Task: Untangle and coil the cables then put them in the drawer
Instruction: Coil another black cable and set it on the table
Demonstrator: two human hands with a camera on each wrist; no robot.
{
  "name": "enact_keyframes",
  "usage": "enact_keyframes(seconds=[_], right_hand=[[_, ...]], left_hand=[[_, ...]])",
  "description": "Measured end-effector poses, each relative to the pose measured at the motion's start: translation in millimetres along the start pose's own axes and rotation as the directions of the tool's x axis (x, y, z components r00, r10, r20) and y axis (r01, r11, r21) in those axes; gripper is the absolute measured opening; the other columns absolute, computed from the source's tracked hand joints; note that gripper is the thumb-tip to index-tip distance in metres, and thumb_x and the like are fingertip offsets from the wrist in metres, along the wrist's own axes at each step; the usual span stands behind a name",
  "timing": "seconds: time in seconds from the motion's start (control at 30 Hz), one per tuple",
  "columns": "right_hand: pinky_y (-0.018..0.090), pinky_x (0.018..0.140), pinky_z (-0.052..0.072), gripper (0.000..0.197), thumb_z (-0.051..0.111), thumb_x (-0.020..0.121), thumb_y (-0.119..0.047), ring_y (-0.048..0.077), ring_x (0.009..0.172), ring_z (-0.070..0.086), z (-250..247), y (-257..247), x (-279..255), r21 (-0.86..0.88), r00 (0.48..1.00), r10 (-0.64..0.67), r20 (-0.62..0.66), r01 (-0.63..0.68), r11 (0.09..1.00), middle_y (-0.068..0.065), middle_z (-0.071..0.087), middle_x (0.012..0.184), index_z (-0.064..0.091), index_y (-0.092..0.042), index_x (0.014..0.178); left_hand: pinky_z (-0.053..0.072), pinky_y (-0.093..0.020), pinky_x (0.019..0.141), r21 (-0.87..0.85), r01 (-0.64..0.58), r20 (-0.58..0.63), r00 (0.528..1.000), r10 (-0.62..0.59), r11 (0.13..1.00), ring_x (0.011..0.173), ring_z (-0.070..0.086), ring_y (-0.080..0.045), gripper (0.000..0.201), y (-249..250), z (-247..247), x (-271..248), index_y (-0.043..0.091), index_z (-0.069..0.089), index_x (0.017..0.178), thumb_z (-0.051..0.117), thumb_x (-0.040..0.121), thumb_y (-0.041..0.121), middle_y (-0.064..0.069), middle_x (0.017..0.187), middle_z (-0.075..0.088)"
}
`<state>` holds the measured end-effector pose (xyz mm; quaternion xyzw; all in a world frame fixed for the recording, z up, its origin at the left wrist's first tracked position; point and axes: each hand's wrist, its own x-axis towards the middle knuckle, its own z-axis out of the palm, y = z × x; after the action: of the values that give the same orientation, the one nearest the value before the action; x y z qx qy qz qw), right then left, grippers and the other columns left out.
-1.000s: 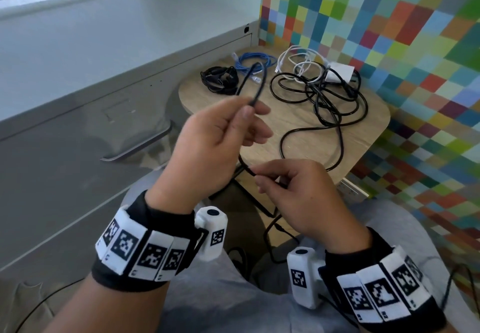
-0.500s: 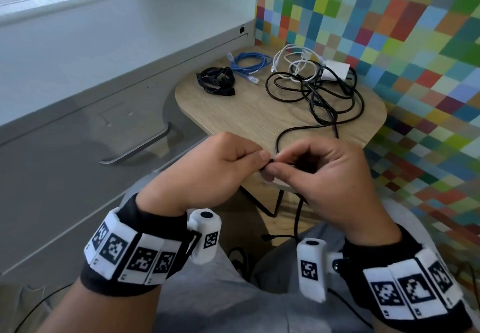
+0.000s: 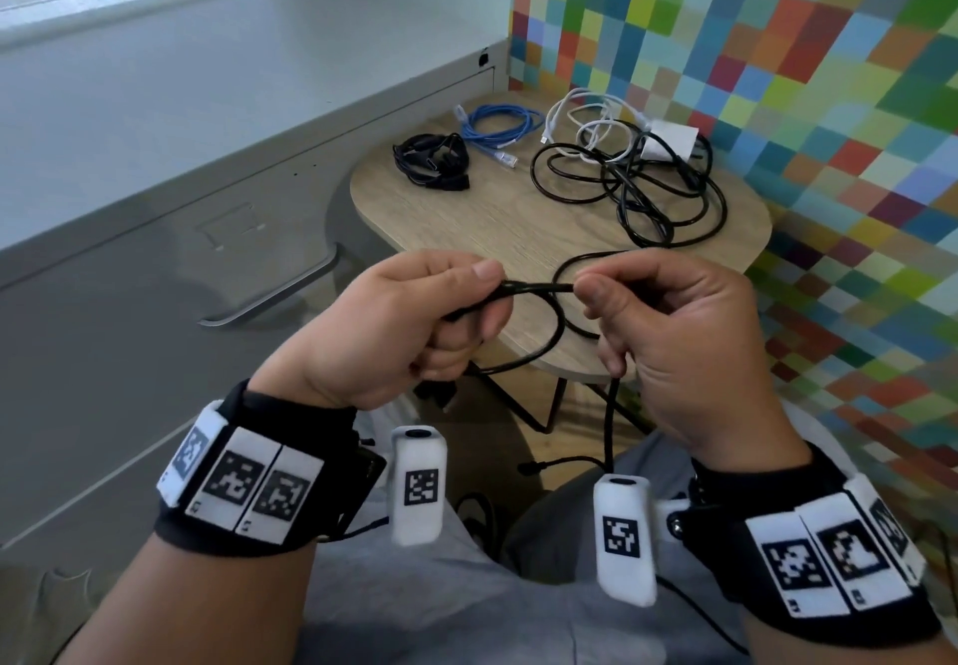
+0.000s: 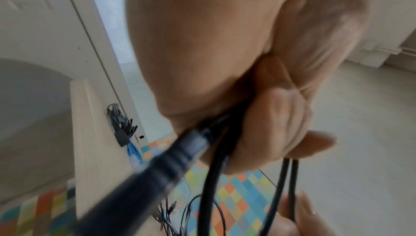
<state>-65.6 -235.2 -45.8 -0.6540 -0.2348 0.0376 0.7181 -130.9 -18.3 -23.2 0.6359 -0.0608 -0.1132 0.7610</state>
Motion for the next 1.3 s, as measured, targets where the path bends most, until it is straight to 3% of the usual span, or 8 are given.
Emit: enact_keyframes(seconds=[0.3,0.4,0.53,0.73,0.87,1.03,1.17,1.3], right_hand=[[0.025,0.040,0.037,0.019,0.067,0.095,-0.016,0.018,0.040,0.039,-4.2,5.4,3.6,0.026,0.996,0.089,-0.031,-0.088,0.996,0.005,0.067,0.071,0.079,-0.020,0.108],[0.024,0.045,0.045,0.016,0.072,0.094,-0.013,0.016,0.047,0.052,-6.6,3.2,3.9,-0.146,0.998,0.059,-0.016,-0.061,0.987,0.003,0.073,0.073,0.080,-0.021,0.105],[0.018,0.074,0.059,0.028,0.077,0.091,-0.019,0.007,0.082,0.074,-2.6,4.9,-0.8,-0.332,0.996,0.007,0.085,0.022,0.943,-0.014,0.079,0.094,0.075,-0.037,0.112],[0.017,0.063,0.055,0.025,0.078,0.089,-0.014,0.007,0.065,0.069,-0.3,11.7,-0.1,-0.243,0.991,-0.106,-0.085,0.083,0.966,-0.006,0.077,0.080,0.077,-0.028,0.109],[0.015,0.060,0.051,0.023,0.078,0.088,-0.014,0.004,0.061,0.065,-1.7,14.5,0.7,-0.229,0.987,-0.119,-0.112,0.091,0.969,-0.004,0.079,0.083,0.078,-0.021,0.111],[0.013,0.067,0.055,0.023,0.078,0.090,-0.005,0.002,0.072,0.072,4.3,16.4,-0.3,-0.316,0.986,-0.130,-0.105,0.091,0.944,-0.010,0.078,0.086,0.078,-0.019,0.109],[0.014,0.068,0.055,0.023,0.080,0.089,-0.011,-0.002,0.077,0.073,9.1,18.3,-4.4,-0.415,0.996,0.019,0.088,0.020,0.910,-0.018,0.078,0.085,0.081,-0.028,0.104],[0.009,0.073,0.050,0.025,0.081,0.089,-0.009,-0.007,0.082,0.071,16.3,16.9,-9.0,-0.432,0.975,0.005,0.224,0.095,0.897,-0.024,0.078,0.092,0.082,-0.030,0.101]], left_hand=[[0.011,-0.023,0.039,-0.506,-0.238,-0.117,0.971,0.208,0.829,0.041,0.012,-0.007,0.032,10.1,-11.3,-0.3,0.022,0.049,0.088,0.030,0.107,0.039,0.010,0.058,0.019],[0.014,-0.020,0.039,-0.471,-0.372,-0.298,0.921,0.252,0.800,0.041,0.013,-0.009,0.036,12.7,-15.1,-0.1,0.023,0.048,0.088,0.025,0.111,0.038,0.009,0.056,0.024],[0.015,-0.021,0.042,-0.424,-0.467,-0.440,0.855,0.274,0.776,0.043,0.019,-0.008,0.035,15.0,-10.0,2.0,0.024,0.050,0.086,0.028,0.112,0.034,0.010,0.058,0.034],[0.017,-0.023,0.044,-0.308,-0.533,-0.610,0.746,0.266,0.788,0.043,0.027,-0.007,0.031,18.9,-9.2,-0.2,0.023,0.049,0.086,0.032,0.111,0.034,0.010,0.064,0.041],[0.030,-0.022,0.047,-0.264,-0.560,-0.736,0.643,0.211,0.786,0.048,0.043,-0.010,0.033,17.5,-9.2,2.0,0.021,0.050,0.082,0.034,0.111,0.028,0.006,0.065,0.049],[0.051,-0.032,0.059,-0.108,-0.481,-0.595,0.733,0.331,0.870,0.063,0.068,-0.027,0.035,11.9,-7.2,6.7,0.014,0.050,0.085,0.030,0.113,0.024,-0.004,0.066,0.063],[0.059,-0.058,0.087,0.194,-0.376,-0.418,0.804,0.423,0.906,0.083,0.076,-0.035,0.030,1.7,2.0,9.5,0.010,0.049,0.088,0.032,0.110,0.019,-0.011,0.073,0.073],[0.059,-0.046,0.090,0.607,-0.168,-0.247,0.889,0.386,0.776,0.095,0.075,-0.016,0.026,-5.6,14.6,12.3,0.015,0.054,0.087,0.041,0.109,0.021,0.004,0.090,0.080]])
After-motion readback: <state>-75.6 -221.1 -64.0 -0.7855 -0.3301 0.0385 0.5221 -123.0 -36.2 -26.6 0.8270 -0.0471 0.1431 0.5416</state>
